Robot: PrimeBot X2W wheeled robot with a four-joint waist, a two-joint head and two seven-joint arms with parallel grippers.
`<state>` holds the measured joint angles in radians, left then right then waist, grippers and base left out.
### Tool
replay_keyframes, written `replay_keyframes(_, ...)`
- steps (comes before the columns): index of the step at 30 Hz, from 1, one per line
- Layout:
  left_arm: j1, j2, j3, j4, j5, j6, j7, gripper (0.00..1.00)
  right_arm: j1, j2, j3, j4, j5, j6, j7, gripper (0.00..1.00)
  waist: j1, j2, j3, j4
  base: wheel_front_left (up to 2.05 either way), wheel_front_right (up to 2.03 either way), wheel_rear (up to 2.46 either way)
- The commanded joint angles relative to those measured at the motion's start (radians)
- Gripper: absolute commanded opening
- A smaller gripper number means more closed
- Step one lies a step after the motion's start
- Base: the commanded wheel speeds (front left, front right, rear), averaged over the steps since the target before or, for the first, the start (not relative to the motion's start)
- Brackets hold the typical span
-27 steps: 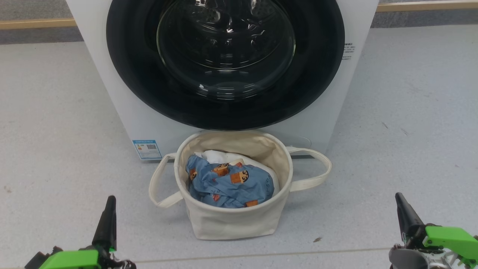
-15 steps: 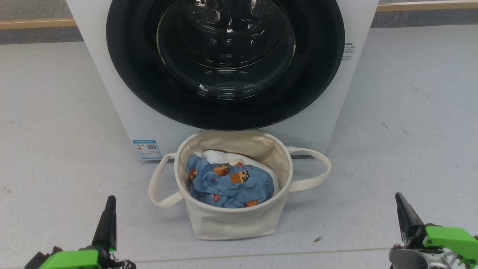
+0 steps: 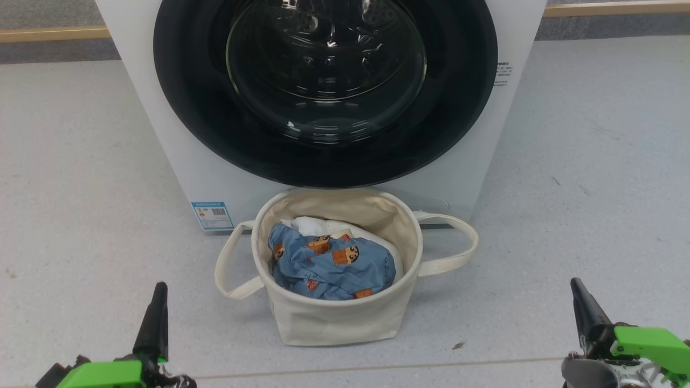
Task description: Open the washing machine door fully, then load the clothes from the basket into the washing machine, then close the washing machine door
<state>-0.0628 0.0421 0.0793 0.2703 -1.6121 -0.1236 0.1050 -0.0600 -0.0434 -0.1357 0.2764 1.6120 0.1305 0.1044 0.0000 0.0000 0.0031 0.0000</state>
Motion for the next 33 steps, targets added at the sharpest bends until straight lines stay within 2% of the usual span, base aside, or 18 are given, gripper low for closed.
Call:
replay_keyframes(1, -0.045, 0.008, 0.035, -0.025, 0.004, -0.007, 0.009, 0.00, -0.048, -0.007, 0.021, -0.032, -0.004, 0.000, 0.010, 0.00, 0.0000, 0.0000, 0.000, 0.000, 0.00, 0.00, 0.00)
replay_keyframes(27, -0.045, 0.008, 0.036, -0.025, 0.004, -0.007, 0.009, 0.00, -0.048, -0.007, 0.021, -0.032, -0.004, 0.000, 0.010, 0.00, 0.0000, 0.0000, 0.000, 0.000, 0.00, 0.00, 0.00)
replay_keyframes(28, 0.000, 0.000, 0.000, 0.001, 0.000, 0.000, 0.000, 1.00, 0.000, 0.000, 0.000, 0.001, 0.000, 0.000, 0.000, 1.00, 0.0000, 0.0000, 0.000, 0.000, 0.00, 0.00, 0.00)
replay_keyframes(30, 0.020, -0.008, -0.003, 0.049, 0.000, 0.001, -0.001, 1.00, 0.022, 0.006, 0.002, 0.048, 0.000, 0.000, 0.000, 1.00, 0.0000, 0.0000, 0.000, 0.000, 0.00, 0.00, 0.00)
replay_keyframes(33, 0.018, -0.008, -0.005, 0.047, -0.001, 0.000, -0.010, 1.00, 0.018, 0.006, 0.003, 0.046, -0.010, 0.000, -0.009, 1.00, 0.0003, 0.0000, 0.001, 0.000, 0.00, 0.00, 0.00)
